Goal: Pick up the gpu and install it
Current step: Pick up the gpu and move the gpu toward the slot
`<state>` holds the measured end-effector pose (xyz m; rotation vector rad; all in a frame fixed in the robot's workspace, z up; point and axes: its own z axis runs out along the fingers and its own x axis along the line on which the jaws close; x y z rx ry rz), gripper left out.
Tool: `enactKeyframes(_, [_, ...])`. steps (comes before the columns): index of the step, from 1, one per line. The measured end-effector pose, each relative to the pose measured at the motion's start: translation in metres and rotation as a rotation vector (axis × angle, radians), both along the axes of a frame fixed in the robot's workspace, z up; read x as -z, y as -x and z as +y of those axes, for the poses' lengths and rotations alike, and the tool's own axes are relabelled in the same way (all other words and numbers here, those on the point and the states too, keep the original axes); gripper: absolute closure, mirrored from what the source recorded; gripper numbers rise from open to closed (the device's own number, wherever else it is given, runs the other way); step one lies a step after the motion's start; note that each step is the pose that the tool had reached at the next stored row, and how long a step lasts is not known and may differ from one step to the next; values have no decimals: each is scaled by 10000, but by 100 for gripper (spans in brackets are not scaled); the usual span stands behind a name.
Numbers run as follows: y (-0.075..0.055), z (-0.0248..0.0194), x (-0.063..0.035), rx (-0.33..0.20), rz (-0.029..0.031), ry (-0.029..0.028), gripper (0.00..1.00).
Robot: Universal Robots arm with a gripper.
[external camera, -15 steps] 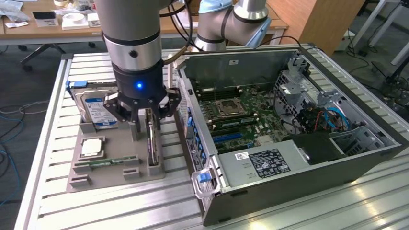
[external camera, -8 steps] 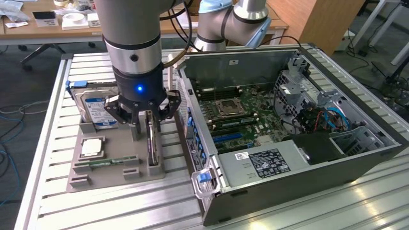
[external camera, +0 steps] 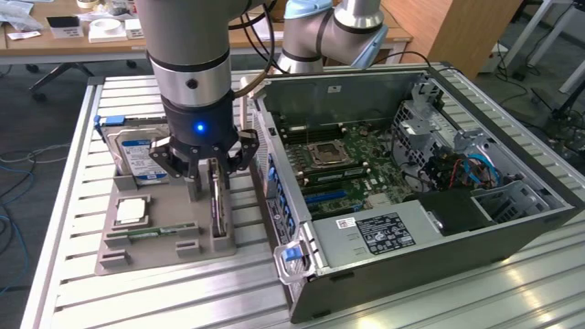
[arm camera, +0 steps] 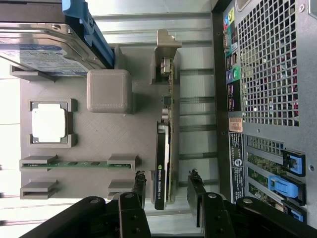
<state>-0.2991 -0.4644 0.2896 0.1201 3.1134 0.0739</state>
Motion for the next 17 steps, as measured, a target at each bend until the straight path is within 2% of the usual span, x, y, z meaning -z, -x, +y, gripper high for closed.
enactKeyframes(17, [0, 0, 77, 0, -2, -2, 53])
